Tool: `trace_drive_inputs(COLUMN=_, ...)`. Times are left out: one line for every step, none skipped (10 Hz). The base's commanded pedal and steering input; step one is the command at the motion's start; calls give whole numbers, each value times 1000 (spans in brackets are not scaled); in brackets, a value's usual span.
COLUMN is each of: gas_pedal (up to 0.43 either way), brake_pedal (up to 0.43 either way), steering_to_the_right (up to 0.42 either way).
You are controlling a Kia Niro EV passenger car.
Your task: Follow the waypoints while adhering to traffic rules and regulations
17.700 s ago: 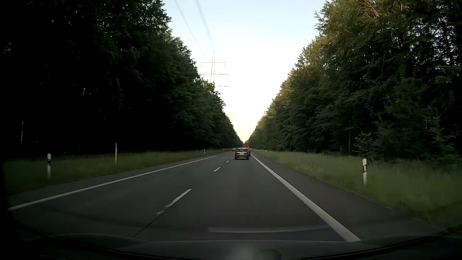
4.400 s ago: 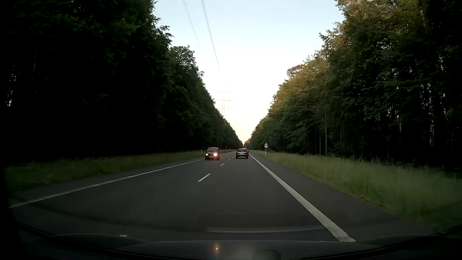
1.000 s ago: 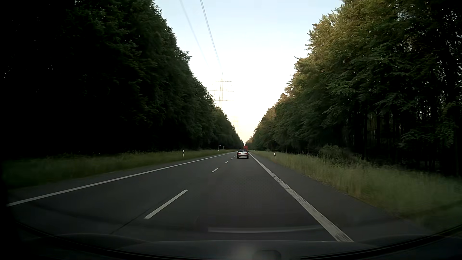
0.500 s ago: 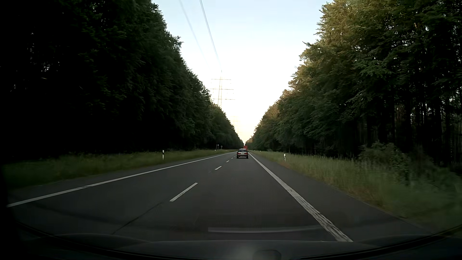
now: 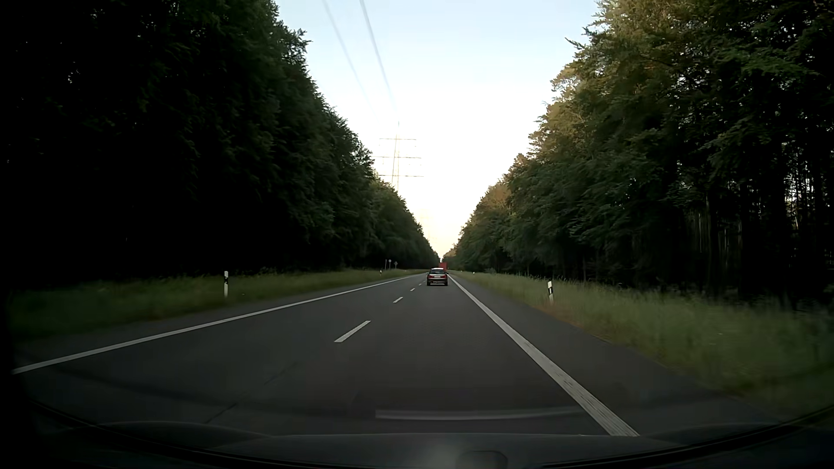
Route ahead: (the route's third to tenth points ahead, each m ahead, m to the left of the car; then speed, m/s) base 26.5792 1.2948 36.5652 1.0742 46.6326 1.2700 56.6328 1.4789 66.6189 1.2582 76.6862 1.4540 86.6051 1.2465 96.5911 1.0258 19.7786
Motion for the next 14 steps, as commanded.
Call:
trace_drive_inputs(gas_pedal=79, brake_pedal=24, steering_to_the_right=2)
trace_drive_inputs(gas_pedal=79, brake_pedal=18, steering_to_the_right=2)
trace_drive_inputs(gas_pedal=79, brake_pedal=24, steering_to_the_right=2)
trace_drive_inputs(gas_pedal=79, brake_pedal=24, steering_to_the_right=2)
trace_drive_inputs(gas_pedal=79, brake_pedal=24, steering_to_the_right=2)
trace_drive_inputs(gas_pedal=79, brake_pedal=18, steering_to_the_right=2)
trace_drive_inputs(gas_pedal=79, brake_pedal=18, steering_to_the_right=2)
trace_drive_inputs(gas_pedal=79, brake_pedal=24, steering_to_the_right=2)
trace_drive_inputs(gas_pedal=79, brake_pedal=24, steering_to_the_right=2)
trace_drive_inputs(gas_pedal=79, brake_pedal=24, steering_to_the_right=2)
trace_drive_inputs(gas_pedal=79, brake_pedal=24, steering_to_the_right=2)
trace_drive_inputs(gas_pedal=79, brake_pedal=24, steering_to_the_right=2)
trace_drive_inputs(gas_pedal=79, brake_pedal=24, steering_to_the_right=2)
trace_drive_inputs(gas_pedal=79, brake_pedal=24, steering_to_the_right=2)
